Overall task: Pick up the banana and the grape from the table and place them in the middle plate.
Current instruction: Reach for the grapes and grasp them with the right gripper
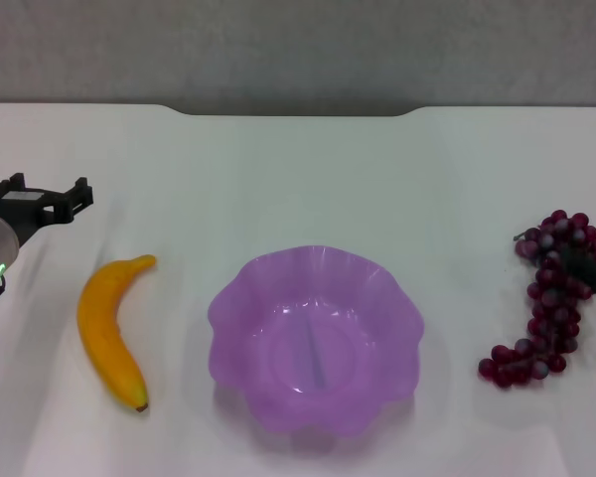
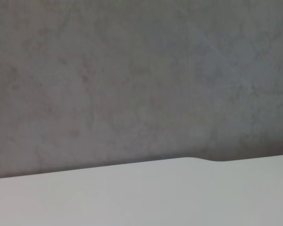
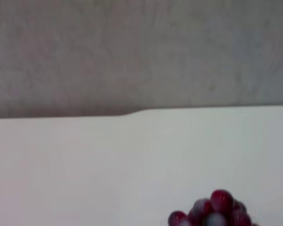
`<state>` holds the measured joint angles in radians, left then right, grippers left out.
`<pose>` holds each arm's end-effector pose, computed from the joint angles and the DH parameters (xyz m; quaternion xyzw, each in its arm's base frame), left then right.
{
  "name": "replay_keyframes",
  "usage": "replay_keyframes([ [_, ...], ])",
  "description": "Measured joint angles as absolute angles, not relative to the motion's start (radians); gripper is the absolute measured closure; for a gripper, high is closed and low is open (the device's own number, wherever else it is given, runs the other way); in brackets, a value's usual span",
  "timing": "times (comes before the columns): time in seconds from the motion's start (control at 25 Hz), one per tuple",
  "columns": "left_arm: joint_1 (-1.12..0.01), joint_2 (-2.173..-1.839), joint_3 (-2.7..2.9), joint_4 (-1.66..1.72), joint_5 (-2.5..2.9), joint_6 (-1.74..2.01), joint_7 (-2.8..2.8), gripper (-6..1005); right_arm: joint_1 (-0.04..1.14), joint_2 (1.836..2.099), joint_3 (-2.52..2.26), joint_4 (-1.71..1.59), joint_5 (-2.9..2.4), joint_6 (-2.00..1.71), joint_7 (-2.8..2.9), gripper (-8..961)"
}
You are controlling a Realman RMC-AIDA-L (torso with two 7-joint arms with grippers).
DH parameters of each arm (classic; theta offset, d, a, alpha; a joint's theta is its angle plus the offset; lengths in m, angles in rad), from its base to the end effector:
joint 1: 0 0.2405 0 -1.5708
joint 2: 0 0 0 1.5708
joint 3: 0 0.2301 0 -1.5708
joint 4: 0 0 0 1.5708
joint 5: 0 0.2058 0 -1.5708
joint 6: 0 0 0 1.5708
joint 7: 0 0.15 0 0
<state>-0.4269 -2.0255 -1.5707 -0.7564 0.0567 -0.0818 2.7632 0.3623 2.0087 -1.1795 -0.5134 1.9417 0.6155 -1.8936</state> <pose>-0.2877 0.4085 0.0290 -0.7215 -0.3584 -0.1234 0.5795 0.3502 0.3521 0.0258 -0.7682 0.4043 0.1555 0.4715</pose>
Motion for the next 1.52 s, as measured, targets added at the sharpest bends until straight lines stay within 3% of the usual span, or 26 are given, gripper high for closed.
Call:
replay_keyframes([
  [0.44, -0.428, -2.026, -1.569, -0.755, 0.057, -0.081, 2.762, 168, 0.386, 2.013, -1.226, -0.491, 1.933, 0.529, -1.867, 69],
  [1.52, -0.439, -2.028, -1.555, -0.763, 0.055, -0.081, 2.757, 174, 0.491, 2.008, -1.221, -0.38, 1.937, 0.325, -1.941, 75],
])
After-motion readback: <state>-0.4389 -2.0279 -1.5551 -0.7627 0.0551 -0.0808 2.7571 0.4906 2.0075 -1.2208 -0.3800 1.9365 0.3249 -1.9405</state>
